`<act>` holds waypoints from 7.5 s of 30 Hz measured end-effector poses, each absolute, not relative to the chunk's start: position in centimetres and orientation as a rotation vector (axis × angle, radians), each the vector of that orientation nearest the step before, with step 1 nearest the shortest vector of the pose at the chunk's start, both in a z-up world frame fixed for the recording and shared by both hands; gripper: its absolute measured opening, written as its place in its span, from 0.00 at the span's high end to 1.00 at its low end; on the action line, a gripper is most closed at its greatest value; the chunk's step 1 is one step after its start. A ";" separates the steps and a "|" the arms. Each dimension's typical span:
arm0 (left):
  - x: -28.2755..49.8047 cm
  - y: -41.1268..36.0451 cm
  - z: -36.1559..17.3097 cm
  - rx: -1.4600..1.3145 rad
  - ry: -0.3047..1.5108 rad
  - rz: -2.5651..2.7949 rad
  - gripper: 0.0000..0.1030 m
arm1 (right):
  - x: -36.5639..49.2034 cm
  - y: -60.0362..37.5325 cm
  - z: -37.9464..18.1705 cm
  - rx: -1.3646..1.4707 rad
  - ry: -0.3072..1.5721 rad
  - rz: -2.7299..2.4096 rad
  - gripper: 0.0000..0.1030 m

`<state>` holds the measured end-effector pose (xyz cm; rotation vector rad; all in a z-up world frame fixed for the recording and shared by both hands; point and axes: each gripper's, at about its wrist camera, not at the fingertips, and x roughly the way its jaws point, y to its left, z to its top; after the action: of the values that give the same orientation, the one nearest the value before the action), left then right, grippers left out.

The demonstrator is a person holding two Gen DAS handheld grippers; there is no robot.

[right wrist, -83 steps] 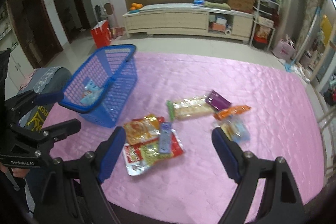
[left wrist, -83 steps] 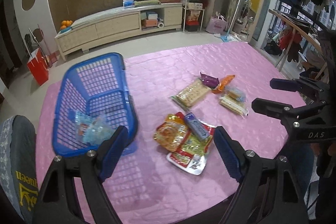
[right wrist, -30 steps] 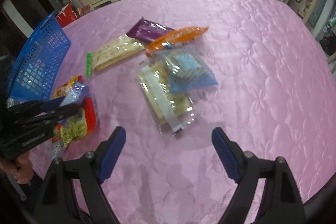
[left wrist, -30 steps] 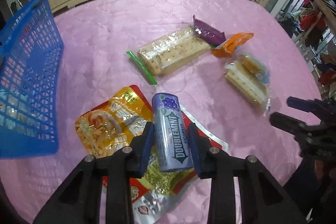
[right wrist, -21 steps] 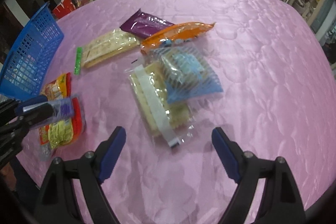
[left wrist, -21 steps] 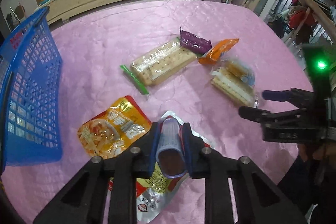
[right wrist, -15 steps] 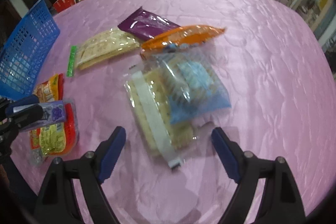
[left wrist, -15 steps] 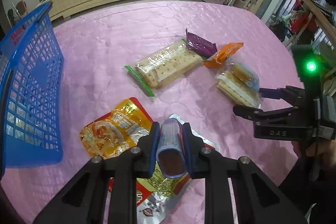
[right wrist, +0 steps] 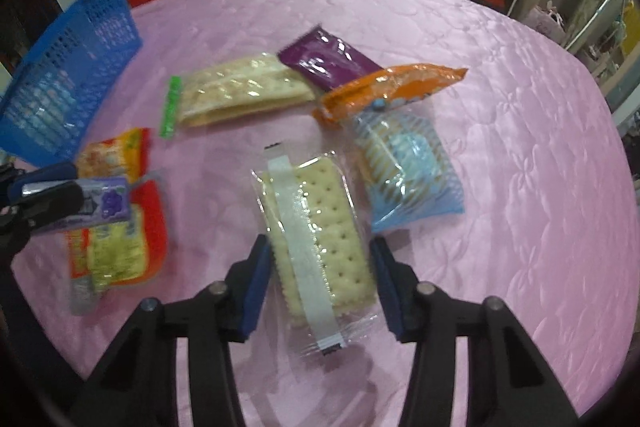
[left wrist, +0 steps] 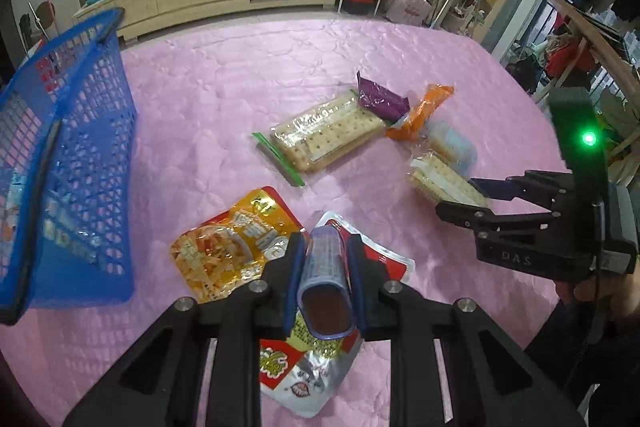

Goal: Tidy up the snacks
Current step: 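Carry both packs to the basket and open the left gripper inside it, then lower the cracker bag into the basket and open the right gripper, then move both tools back toward the red-and-silver snack pouches, then grasp the large red-and-silver pouch with the left gripper, then carry the red-and-silver pouch over the basket with the left gripper while the right approaches the orange pouch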

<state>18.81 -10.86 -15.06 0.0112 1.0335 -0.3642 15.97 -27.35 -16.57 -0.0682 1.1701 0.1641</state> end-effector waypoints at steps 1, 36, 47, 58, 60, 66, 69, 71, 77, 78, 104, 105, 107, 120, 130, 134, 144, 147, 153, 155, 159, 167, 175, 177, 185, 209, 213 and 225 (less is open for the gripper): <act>18.7 -10.6 -14.8 0.010 1.027 -0.364 0.81 | 15.5 -27.2 -16.1 -0.066 1.159 0.167 0.48; 13.2 3.3 -0.6 0.002 0.712 -0.214 0.81 | 13.2 -12.1 -1.8 -0.109 0.891 0.419 0.48; 17.3 7.6 -3.0 -0.074 0.785 -0.200 0.81 | 17.1 -7.7 -3.4 -0.116 0.930 0.449 0.48; 20.9 7.8 -7.8 -0.104 0.905 -0.231 0.81 | 19.3 -7.6 -5.8 -0.097 0.980 0.428 0.48; 21.2 7.6 -8.6 -0.092 0.930 -0.229 0.81 | 19.5 -7.6 -6.0 -0.093 0.984 0.426 0.48; 20.7 6.9 -9.2 -0.063 0.941 -0.238 0.79 | 19.1 -7.8 -6.0 -0.098 0.989 0.422 0.48; 20.3 6.7 -8.8 -0.021 0.918 -0.221 0.53 | 18.7 -8.0 -5.7 -0.096 0.983 0.421 0.48; 20.0 6.8 -8.3 -0.007 0.904 -0.218 0.44 | 18.3 -8.2 -5.3 -0.092 0.977 0.419 0.48; 18.8 8.3 -6.4 -0.014 0.886 -0.178 0.34 | 17.8 -8.6 -3.8 -0.081 0.952 0.411 0.48; 18.4 8.7 -5.9 -0.010 0.875 -0.169 0.34 | 17.7 -8.5 -3.4 -0.080 0.947 0.414 0.48; 16.9 15.3 -6.2 -0.050 0.870 -0.053 0.30 | 19.4 -0.6 -6.2 -0.214 0.999 0.431 0.48; 16.9 15.2 -6.2 -0.051 0.871 -0.054 0.30 | 19.5 -0.5 -6.2 -0.217 1.001 0.431 0.48; 17.0 15.3 -6.4 -0.054 0.872 -0.057 0.30 | 19.4 -0.3 -6.4 -0.226 0.999 0.429 0.48; 16.2 15.5 -6.0 -0.066 0.866 -0.066 0.30 | 18.8 -0.6 -6.0 -0.254 0.960 0.383 0.18; 14.2 12.0 -4.2 -0.020 0.828 -0.119 0.24 | 16.0 -4.7 -3.3 -0.200 0.930 0.363 0.17; 13.4 9.4 -3.5 0.011 0.815 -0.156 0.24 | 14.4 -7.6 -2.4 -0.176 0.924 0.342 0.17; 11.9 1.1 -4.2 0.127 0.825 -0.317 0.24 | 11.0 -15.3 -2.7 -0.118 0.939 0.242 0.17; 11.6 -1.0 -5.2 0.144 0.839 -0.377 0.24 | 10.2 -17.9 -4.0 -0.083 0.959 0.204 0.17; 12.5 -4.5 -8.9 0.164 0.922 -0.458 0.24 | 8.8 -21.6 -7.1 -0.036 1.014 0.145 0.17; 12.6 -5.6 -10.0 0.178 0.946 -0.491 0.24 | 8.3 -22.8 -7.9 -0.026 1.025 0.130 0.17; 13.1 -7.5 -12.0 0.223 0.984 -0.542 0.24 | 7.9 -24.3 -9.5 0.004 1.043 0.106 0.17; 15.1 -10.2 -16.1 0.289 1.083 -0.611 0.24 | 8.2 -26.2 -13.1 0.027 1.099 0.072 0.17; 17.4 -11.4 -19.4 0.337 1.152 -0.644 0.24 | 9.0 -27.0 -15.0 0.055 1.127 0.059 0.17; 17.9 -11.6 -19.6 0.363 1.148 -0.649 0.24 | 9.2 -27.2 -15.4 0.060 1.134 0.058 0.17; 20.2 -11.7 -20.7 0.344 1.185 -0.690 0.24 | 10.1 -27.3 -16.2 0.065 1.150 0.072 0.17; 17.1 -10.2 -18.9 0.201 1.147 -0.558 0.72 | 10.4 -25.0 -16.4 0.050 1.163 0.110 0.17; 16.2 -9.6 -16.8 0.201 1.072 -0.537 0.72 | 10.4 -24.9 -15.6 0.054 1.143 0.108 0.17; 13.7 -5.1 -6.8 0.200 0.831 -0.464 0.72 | 11.5 -22.2 -12.1 0.017 1.074 0.173 0.17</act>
<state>13.69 -5.13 -6.79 0.2000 0.8310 -0.4639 11.52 -22.19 -12.12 0.0173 1.0735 0.1731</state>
